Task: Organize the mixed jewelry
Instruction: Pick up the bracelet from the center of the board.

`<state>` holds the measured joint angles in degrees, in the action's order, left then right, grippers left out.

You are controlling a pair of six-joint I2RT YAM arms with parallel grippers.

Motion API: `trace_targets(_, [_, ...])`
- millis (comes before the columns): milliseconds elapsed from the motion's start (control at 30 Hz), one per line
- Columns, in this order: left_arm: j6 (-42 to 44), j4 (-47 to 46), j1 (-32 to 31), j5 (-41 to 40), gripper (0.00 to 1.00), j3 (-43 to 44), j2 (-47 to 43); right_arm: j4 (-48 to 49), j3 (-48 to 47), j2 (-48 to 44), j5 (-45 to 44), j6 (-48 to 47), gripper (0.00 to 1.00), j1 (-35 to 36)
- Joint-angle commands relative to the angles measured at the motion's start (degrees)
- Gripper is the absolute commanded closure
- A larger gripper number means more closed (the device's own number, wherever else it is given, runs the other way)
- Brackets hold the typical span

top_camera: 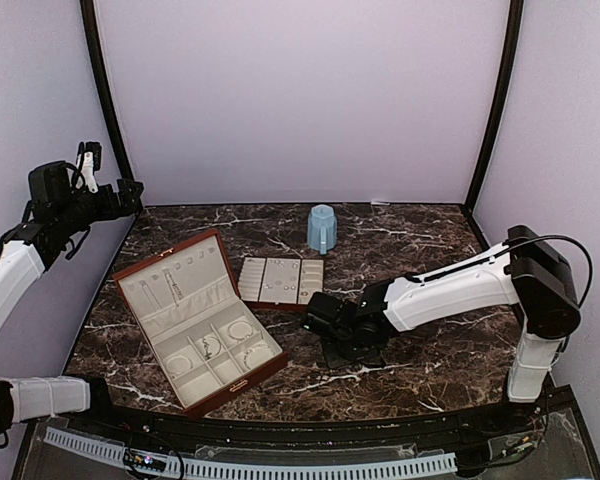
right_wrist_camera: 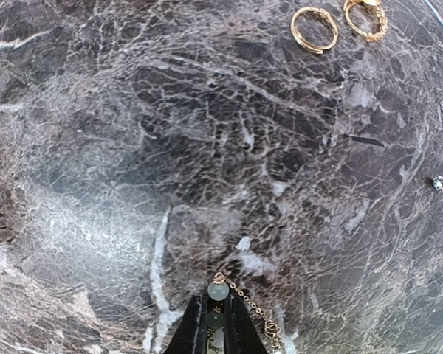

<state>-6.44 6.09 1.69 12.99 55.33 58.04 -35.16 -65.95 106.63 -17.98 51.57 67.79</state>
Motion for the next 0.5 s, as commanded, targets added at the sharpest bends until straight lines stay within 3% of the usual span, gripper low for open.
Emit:
trace_targets(0, [0.42, -0.82, -0.11, 0.17, 0.01, -0.9, -1.74, -1.72, 0.35, -0.79, -2.17, 0.91, 0.95, 0.28])
trace_targets(467, [0.87, -0.81, -0.11, -1.06, 0.01, -1.07, -1.94, 12.58, 7.54, -9.66, 3.29, -1.45, 1.0, -3.63])
